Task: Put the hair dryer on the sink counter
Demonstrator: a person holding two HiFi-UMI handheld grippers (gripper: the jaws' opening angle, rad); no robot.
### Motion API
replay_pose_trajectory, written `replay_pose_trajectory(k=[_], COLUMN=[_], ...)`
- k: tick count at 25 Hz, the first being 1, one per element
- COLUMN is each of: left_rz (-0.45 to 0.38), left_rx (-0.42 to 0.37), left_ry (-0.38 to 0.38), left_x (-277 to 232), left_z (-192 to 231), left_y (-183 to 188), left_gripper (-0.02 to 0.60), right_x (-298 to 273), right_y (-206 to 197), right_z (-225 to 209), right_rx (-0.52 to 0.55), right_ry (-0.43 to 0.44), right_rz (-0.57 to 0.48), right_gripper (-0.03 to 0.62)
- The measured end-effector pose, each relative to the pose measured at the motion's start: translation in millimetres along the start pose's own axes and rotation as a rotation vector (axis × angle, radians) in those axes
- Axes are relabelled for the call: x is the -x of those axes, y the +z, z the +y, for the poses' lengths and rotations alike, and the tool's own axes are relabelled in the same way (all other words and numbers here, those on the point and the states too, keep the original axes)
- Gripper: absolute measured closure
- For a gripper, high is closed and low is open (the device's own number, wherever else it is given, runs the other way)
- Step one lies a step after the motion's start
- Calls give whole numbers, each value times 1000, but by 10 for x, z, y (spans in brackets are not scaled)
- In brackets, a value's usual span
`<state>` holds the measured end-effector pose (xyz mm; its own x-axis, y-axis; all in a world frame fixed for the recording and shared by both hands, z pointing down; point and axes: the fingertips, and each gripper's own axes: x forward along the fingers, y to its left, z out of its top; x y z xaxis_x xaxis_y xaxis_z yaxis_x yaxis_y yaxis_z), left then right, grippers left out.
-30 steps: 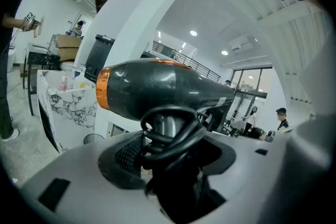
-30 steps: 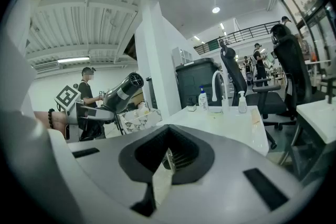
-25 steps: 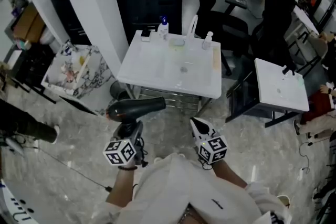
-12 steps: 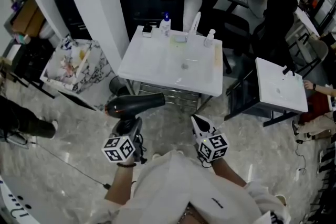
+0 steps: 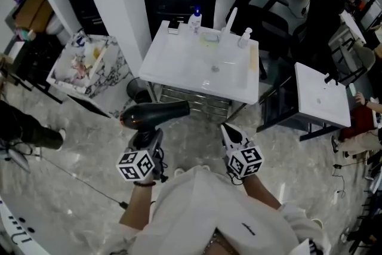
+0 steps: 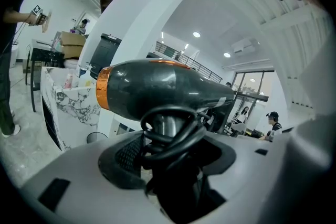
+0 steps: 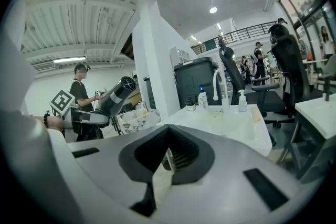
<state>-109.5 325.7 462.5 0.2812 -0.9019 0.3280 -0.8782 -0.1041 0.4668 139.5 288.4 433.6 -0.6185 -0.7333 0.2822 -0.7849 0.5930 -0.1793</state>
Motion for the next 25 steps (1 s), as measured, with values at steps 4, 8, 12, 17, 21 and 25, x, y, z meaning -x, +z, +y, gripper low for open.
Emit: replay_pose_trajectory(k=[4, 8, 12, 17, 21, 25], left_rz=[5, 19, 20, 16, 17, 4], left_rx=[2, 7, 15, 16, 20, 14], left_ry=[-6, 1, 16, 23, 35, 42], left_x=[48, 119, 178, 152, 78, -49], left_z=[107, 215, 343, 371, 420, 458], left_y=[-4, -60, -83, -50, -35, 53], left_gripper=[295, 295, 295, 295, 295, 295], right_x=[-42, -73, -125, -192, -306, -515], right_y=[-17, -71, -117, -97, -105, -98], right_z=[76, 154, 234, 241, 243, 192], right_rx=[-2, -7, -3, -5, -9, -8], right_ry=[-13, -17, -9, 5, 24, 49], right_rz=[-2, 4, 12, 8, 8, 11], right_gripper=[577, 577, 577, 577, 577, 577])
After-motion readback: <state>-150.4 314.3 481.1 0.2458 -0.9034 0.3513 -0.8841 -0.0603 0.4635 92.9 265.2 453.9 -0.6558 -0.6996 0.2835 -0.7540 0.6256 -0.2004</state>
